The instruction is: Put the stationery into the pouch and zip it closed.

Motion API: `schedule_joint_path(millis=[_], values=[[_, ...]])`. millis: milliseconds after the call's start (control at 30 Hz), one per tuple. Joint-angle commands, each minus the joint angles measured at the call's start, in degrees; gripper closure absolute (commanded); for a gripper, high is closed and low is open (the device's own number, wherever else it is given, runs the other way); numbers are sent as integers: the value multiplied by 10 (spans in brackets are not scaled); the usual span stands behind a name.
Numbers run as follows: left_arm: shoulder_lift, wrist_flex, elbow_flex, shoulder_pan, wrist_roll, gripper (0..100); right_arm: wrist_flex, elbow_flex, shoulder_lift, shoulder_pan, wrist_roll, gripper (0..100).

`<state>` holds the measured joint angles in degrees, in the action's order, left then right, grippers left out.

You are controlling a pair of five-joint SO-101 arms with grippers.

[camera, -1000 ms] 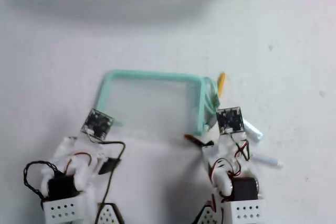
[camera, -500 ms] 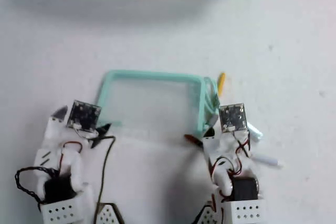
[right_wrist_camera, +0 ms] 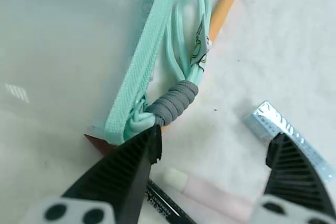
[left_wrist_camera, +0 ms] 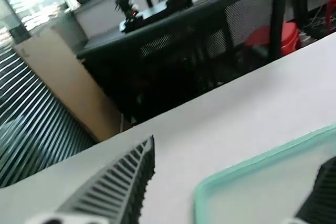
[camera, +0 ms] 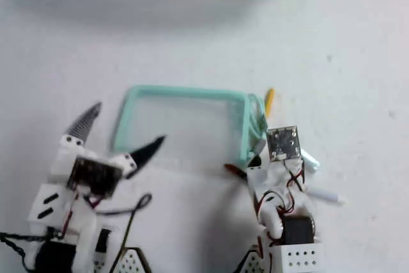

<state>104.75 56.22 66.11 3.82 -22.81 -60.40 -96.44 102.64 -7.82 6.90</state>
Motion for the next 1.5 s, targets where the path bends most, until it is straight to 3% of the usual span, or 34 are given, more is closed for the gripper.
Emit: schedule_joint_path(millis=[0,167,367,467,600,733,933,1033,1167,1233,1367,1467], values=[[-37,19,-61,43,-4,555,11,-4,6,3,3,680],[-216,62,-164,78,-60,555,11,-4,6,3,3,680],[-500,193,-381,89,-57,555,11,-4,6,3,3,680],[-626,259,-464,88,4,555,11,-4,6,3,3,680],[-720,285,-509,89,103,554,10,-4,6,3,3,680],[-727,257,-474,82,169,554,-2,-4,5,4,3,683],[-727,113,-327,84,173,555,-52,-4,7,8,8,683],[-727,44,-272,82,163,567,0,4,7,74,8,683],[-727,39,-266,83,162,659,110,57,6,183,8,710],[-727,38,-265,82,162,695,96,83,6,171,38,730],[-727,35,-265,82,165,716,-2,105,5,53,183,730],[-727,33,-267,67,211,717,-61,129,5,0,190,730]])
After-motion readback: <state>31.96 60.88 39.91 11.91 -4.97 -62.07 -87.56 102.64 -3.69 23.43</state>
